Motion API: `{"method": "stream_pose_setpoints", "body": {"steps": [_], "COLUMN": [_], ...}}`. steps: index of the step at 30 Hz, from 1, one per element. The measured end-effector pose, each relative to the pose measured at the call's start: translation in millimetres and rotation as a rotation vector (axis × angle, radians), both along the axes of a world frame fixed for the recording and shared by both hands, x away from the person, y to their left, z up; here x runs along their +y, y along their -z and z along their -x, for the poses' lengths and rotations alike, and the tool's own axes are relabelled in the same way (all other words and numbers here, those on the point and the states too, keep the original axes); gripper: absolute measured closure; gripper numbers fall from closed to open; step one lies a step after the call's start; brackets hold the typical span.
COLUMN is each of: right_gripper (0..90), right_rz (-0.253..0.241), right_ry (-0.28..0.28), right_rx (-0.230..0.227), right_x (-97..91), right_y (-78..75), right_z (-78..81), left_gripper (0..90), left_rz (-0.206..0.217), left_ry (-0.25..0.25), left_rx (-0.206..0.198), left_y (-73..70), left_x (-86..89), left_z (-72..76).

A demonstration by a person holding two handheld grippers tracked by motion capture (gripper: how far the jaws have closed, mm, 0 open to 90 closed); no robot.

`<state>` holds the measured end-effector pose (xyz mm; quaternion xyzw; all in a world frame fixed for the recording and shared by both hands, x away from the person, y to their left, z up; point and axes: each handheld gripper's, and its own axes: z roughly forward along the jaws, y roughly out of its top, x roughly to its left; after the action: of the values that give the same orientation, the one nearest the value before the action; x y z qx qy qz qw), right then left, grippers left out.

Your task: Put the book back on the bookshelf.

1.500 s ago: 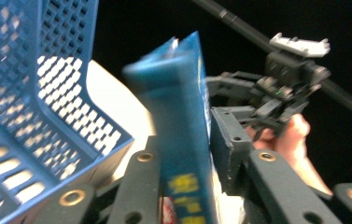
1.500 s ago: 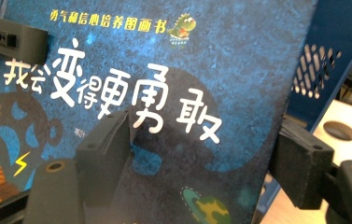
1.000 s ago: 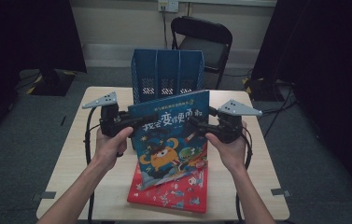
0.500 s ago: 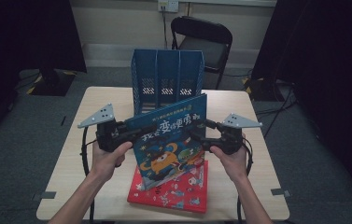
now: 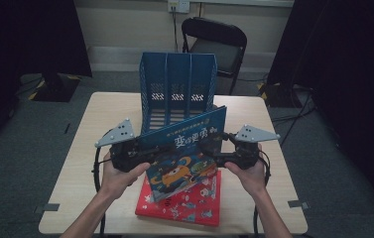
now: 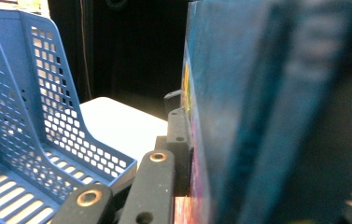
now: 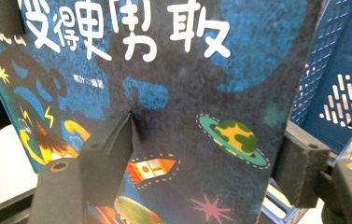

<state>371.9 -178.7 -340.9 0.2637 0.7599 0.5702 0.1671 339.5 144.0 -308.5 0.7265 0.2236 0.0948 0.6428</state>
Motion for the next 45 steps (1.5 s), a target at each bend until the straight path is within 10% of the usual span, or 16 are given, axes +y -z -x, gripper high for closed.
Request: {"method": "stream_pose_setpoints", "body": {"steps": [7, 20, 45], "right_gripper": [26.0, 25.0, 31.1], "right_rz": [0.015, 0.023, 0.061], "right_ry": [0.011, 0.010, 0.062], "right_rx": [-0.003, -0.003, 0.045], "right_x": [3.8, 4.7, -16.9], "right_y": [0.2, -0.2, 12.0], "right_z": [-1.4, -1.1, 3.4], "left_gripper": [79.0, 80.1, 83.5], "left_rz": [0.023, -0.033, -0.057], "left_ry": [0.039, 0.032, -0.036], "left_rx": [0.076, -0.011, 0.068], "left_y": [0.1, -3.2, -14.5], "left_x": [0.8, -6.3, 18.3], "left_z": [-8.4, -8.8, -19.0]}}
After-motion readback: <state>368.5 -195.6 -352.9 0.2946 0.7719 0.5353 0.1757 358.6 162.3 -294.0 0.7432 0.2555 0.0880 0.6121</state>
